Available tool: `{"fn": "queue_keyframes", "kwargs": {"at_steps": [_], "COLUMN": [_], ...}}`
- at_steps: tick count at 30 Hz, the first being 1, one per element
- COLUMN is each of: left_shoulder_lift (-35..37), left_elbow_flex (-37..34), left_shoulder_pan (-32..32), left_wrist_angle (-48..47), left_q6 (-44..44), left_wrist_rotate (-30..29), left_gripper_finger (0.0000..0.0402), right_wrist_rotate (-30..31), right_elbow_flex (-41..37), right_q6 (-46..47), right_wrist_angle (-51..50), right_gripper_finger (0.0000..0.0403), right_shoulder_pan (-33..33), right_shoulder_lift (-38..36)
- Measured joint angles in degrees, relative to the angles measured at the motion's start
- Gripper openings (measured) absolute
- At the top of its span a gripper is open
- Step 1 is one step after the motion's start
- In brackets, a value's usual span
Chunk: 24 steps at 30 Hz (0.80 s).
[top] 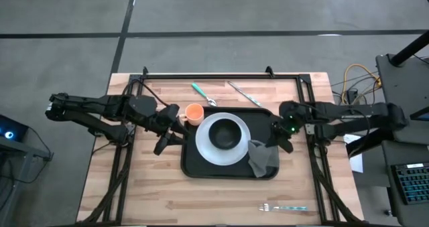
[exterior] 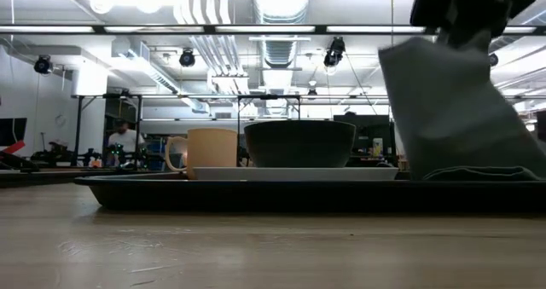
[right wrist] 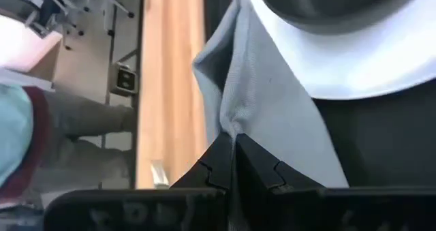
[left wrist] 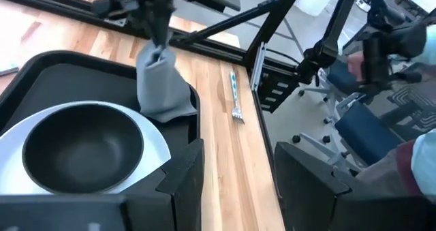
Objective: Set up tray
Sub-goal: Put the gray napkin on the black serving tray to the right of the white plate
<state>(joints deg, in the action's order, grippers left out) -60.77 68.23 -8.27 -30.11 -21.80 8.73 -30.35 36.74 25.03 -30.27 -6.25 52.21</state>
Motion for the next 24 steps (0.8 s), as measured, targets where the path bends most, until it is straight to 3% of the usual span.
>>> {"fn": "queue_keyframes", "kwargs": {"at_steps": [9,15,24], "left_shoulder_lift": [0.0,0.0,0.0], "left_elbow_flex": [0.0,0.0,-0.1], "left_shoulder_pan": [0.1,0.1,0.1], "left_wrist_angle": [0.0,0.0,-0.1], "left_q6": [0.0,0.0,0.0], "left_wrist_rotate": [-1.8,-1.8,-1.8], "left_gripper_finger": [0.0159,0.0159,0.0159], "right_wrist_rotate": [-8.1,-7.9,-7.1], "right_elbow_flex": [-0.7,-0.7,0.9], "right_q6": [-13.2,-17.2,-18.3], "right_wrist_angle": [-0.5,-2.2,-2.4], "right_gripper_finger": [0.0008,0.0013,0.0094], "right_shoulder_pan": [-15.6,-22.8,-30.6], "right_shoulder_lift": [2.4,5.9,8.4]}}
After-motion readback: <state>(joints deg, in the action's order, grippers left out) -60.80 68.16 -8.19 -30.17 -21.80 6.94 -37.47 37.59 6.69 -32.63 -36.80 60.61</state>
